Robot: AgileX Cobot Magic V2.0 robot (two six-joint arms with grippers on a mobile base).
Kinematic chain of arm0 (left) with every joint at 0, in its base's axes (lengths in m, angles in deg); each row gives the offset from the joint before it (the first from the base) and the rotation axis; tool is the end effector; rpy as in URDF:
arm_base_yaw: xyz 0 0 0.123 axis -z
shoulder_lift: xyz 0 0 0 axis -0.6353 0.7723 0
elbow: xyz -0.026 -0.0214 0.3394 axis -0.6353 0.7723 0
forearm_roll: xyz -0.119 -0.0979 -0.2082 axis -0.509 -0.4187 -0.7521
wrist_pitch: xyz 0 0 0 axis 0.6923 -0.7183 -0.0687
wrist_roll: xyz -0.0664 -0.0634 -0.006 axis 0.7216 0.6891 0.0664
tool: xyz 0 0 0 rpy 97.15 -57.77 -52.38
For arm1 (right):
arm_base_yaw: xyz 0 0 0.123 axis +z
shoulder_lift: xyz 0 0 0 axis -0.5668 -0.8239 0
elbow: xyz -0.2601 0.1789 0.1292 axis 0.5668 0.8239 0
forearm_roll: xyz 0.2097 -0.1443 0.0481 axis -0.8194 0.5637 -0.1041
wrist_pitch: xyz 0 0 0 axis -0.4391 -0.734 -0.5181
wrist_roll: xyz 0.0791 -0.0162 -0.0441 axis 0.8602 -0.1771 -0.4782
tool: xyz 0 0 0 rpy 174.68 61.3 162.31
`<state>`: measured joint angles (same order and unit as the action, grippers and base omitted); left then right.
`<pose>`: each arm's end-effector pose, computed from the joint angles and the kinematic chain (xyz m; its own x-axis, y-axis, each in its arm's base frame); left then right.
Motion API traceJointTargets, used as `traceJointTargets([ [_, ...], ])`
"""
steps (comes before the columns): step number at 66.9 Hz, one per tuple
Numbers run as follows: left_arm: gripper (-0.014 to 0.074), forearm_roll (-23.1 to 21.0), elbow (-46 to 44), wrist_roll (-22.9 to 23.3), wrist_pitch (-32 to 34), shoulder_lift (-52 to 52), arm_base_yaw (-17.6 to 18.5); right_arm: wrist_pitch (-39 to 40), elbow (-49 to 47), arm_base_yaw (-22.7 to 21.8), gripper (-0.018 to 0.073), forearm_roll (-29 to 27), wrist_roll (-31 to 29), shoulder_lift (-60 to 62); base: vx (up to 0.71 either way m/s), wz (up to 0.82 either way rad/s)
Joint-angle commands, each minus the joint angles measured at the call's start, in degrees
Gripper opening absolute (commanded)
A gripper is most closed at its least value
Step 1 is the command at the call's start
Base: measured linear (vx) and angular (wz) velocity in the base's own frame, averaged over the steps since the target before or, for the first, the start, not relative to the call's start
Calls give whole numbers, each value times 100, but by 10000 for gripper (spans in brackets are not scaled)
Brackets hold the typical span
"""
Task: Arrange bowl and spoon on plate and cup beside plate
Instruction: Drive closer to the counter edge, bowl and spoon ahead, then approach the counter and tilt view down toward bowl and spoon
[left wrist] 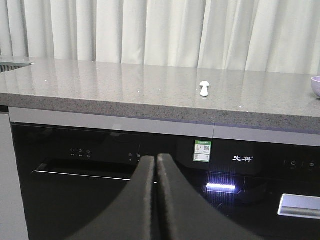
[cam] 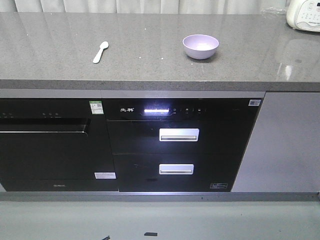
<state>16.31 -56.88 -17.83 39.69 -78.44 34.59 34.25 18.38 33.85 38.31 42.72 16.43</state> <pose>0.0085 0.0023 0.1956 -0.0216 -0.0012 -0.9998 -0.1015 0.9948 0.0010 0.0086 -0.0015 0.1926 -0.0451 0.0460 -0.9979 0.0279 0.9986 0.0448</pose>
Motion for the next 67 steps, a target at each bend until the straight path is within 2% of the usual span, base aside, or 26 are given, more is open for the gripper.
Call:
traceJointTargets([
  [1, -6, -48, 118, 30, 440, -84, 1, 377, 41, 4, -1, 35, -78, 52, 5, 0],
  [67, -6, -48, 118, 30, 440, -84, 1, 377, 41, 4, -1, 35, -78, 52, 5, 0],
])
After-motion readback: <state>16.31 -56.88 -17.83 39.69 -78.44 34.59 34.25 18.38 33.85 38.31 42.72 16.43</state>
